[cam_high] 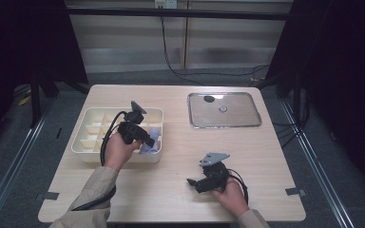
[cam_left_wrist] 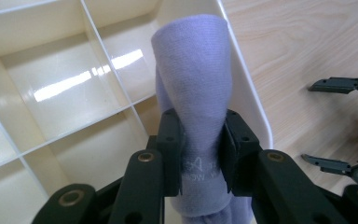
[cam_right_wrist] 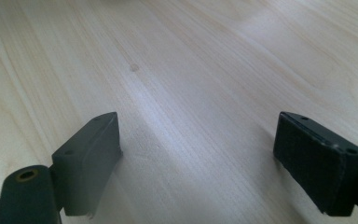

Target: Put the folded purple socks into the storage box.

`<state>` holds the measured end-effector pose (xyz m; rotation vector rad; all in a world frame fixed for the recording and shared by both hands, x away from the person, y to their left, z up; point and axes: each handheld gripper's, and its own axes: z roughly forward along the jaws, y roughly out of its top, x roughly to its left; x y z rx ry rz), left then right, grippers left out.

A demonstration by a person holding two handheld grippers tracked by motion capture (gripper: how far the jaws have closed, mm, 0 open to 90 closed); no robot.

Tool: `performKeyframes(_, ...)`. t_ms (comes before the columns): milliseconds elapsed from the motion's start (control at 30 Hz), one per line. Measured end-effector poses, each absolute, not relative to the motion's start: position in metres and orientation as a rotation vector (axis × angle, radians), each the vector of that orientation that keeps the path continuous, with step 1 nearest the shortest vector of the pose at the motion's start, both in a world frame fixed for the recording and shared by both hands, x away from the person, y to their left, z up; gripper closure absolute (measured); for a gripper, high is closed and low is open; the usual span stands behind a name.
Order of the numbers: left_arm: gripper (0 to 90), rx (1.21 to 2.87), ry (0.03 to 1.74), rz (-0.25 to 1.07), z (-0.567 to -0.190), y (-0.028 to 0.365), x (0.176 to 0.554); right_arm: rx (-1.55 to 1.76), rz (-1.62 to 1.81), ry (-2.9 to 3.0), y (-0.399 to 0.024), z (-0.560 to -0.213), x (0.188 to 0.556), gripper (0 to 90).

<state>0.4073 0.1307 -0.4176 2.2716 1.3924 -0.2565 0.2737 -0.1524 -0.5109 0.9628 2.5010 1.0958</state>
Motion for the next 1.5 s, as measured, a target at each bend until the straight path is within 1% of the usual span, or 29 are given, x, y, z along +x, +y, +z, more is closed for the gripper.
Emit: performKeyframes(1500,72.0,2.352,1.405,-0.217,-0.431,0.117,0.407,0.962,1.093,2.502,-0.152,-0.511,0.274,13.5)
